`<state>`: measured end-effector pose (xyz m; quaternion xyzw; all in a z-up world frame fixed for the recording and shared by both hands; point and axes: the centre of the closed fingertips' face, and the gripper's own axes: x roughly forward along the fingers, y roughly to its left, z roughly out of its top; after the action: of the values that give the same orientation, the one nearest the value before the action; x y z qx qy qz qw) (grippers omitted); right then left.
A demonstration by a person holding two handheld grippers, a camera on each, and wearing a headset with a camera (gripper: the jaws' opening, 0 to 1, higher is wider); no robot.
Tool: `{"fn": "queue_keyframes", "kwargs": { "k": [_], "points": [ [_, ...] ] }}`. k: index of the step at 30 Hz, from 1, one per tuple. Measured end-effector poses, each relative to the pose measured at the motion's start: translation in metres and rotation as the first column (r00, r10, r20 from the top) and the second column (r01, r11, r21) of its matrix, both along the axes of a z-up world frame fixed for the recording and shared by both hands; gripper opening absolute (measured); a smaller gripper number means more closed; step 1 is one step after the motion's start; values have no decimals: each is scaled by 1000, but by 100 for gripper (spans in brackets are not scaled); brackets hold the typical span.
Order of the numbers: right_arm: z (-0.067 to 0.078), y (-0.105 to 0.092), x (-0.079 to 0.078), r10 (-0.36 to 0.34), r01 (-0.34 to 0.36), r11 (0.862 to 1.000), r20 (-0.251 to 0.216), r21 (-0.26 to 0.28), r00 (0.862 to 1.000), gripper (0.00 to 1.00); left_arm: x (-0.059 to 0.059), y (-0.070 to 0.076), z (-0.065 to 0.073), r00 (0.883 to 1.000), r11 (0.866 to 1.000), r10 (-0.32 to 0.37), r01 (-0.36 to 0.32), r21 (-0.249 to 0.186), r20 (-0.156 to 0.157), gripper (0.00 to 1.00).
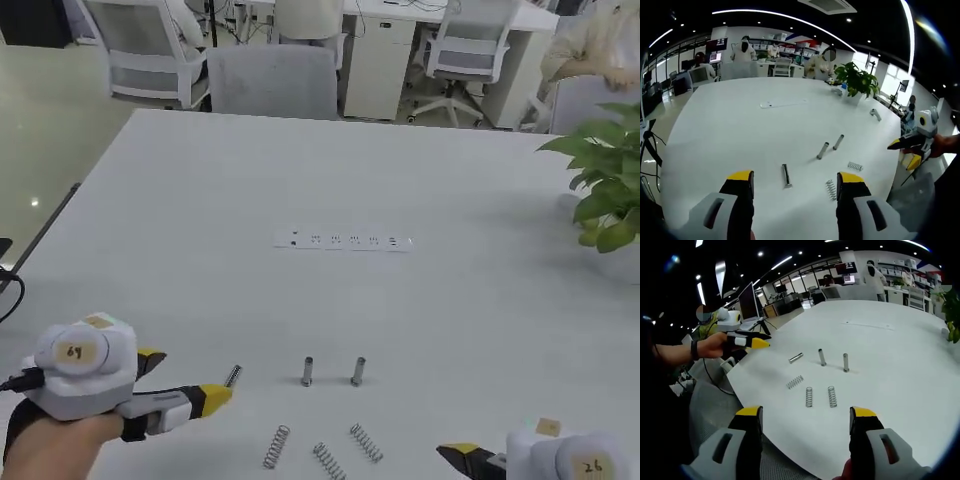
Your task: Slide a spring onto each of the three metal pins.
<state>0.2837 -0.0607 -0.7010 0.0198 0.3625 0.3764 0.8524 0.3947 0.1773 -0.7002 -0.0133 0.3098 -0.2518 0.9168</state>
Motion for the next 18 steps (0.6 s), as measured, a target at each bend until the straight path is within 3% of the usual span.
{"fn": "queue_keyframes", "kwargs": {
  "k": [18],
  "points": [
    [-1, -1, 1, -4, 4, 1000, -8, -3, 1000, 69, 23, -4, -27, 996, 998, -5, 10, 56, -87, 48]
  ]
}}
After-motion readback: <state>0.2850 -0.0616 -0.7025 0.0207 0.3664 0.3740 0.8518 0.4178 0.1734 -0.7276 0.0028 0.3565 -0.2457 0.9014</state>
